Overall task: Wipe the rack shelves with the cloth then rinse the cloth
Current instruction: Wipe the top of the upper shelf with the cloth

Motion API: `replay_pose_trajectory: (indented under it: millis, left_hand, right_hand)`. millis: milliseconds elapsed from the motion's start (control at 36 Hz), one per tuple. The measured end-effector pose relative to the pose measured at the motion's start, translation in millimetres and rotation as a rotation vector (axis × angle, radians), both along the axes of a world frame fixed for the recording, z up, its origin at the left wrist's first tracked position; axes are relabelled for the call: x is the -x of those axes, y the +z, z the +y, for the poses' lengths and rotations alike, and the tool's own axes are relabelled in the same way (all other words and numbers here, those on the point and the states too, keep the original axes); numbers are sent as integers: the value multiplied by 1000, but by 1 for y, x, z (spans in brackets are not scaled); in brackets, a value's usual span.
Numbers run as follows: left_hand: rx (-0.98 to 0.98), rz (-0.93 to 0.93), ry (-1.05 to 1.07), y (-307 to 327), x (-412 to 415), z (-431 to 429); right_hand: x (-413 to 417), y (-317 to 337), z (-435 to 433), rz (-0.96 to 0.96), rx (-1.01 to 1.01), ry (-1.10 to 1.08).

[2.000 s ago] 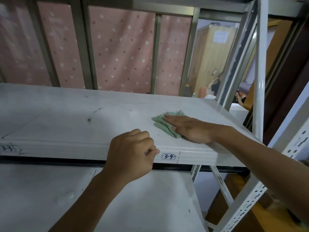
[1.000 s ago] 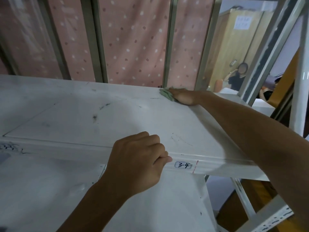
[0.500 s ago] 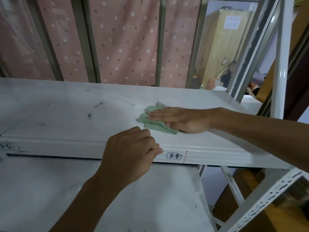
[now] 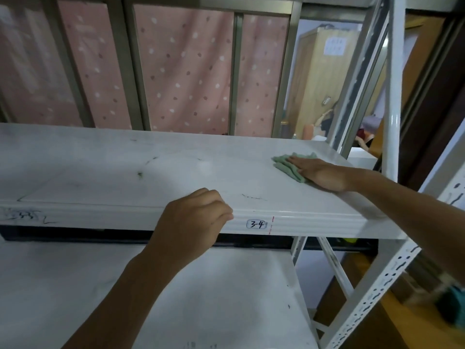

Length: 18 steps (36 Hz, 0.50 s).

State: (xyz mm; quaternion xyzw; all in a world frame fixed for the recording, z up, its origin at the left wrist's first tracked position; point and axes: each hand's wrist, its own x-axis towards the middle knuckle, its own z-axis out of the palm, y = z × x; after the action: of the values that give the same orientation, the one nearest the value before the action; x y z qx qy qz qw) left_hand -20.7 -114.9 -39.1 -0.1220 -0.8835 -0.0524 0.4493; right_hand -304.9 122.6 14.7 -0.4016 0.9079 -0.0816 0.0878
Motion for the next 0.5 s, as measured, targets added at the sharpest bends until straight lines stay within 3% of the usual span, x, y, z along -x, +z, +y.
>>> replay_pose_trajectory:
  millis: [111,222,306,500]
  left_hand:
    - [187,23,53,-4,-13,-31]
    - [124,93,118,-3,-28,-48]
    - [187,130,196,-11,-33,-59]
    - [-29,159,268,-13,-44,-61]
  right_hand:
    - [0,3,-3,74,-72,-81]
    - [12,6,-20,114,-142,-170]
    - [23,8,-43,124,-170,-218]
    - [35,16,-105,61,-211,-159]
